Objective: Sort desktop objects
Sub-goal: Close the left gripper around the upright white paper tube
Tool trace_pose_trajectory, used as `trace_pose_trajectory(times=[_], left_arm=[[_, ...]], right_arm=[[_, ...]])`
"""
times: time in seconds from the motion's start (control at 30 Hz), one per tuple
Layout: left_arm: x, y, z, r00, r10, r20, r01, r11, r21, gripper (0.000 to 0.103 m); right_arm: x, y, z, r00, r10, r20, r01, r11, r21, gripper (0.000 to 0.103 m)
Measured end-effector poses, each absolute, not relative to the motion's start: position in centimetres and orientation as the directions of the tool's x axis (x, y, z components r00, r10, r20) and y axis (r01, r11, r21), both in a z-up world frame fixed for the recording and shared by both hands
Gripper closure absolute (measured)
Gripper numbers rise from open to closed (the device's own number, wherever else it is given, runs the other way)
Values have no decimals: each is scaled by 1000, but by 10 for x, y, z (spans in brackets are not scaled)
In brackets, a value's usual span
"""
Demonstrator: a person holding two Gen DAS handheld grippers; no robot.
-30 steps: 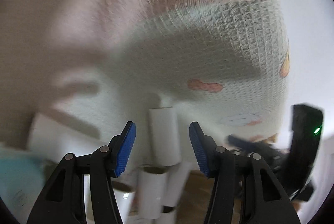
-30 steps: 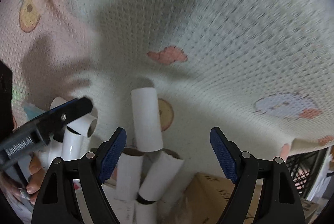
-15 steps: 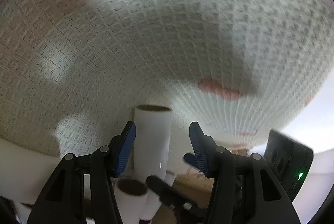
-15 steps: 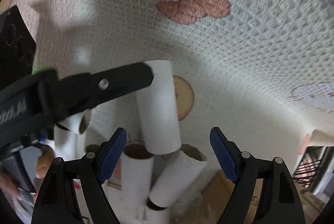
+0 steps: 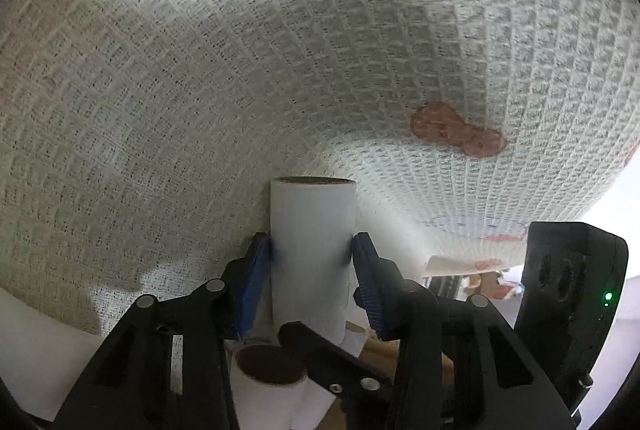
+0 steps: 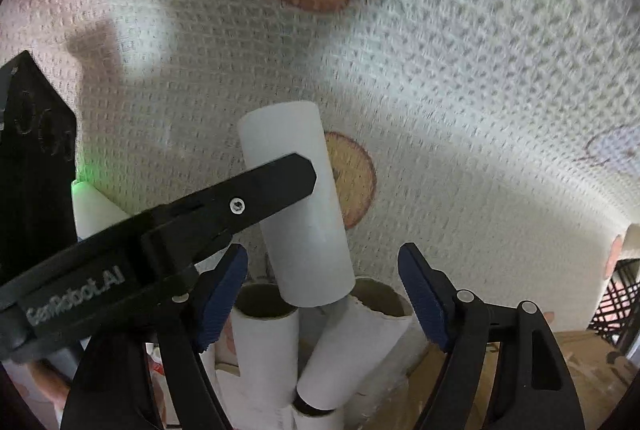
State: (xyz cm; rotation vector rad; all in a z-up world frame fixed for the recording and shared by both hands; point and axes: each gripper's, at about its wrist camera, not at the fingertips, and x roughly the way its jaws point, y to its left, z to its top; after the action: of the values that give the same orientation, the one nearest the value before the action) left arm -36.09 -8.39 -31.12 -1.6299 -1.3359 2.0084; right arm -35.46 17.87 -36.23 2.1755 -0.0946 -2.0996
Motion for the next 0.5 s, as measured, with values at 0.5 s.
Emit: trace_pose_trajectory(times=[0.5], left_arm=[[-353,-87,-258,-498,682,-535,156,-536,-829,57]], right_arm=[[-332,186,-325,-61,-272,-960,178,-950,257,37]])
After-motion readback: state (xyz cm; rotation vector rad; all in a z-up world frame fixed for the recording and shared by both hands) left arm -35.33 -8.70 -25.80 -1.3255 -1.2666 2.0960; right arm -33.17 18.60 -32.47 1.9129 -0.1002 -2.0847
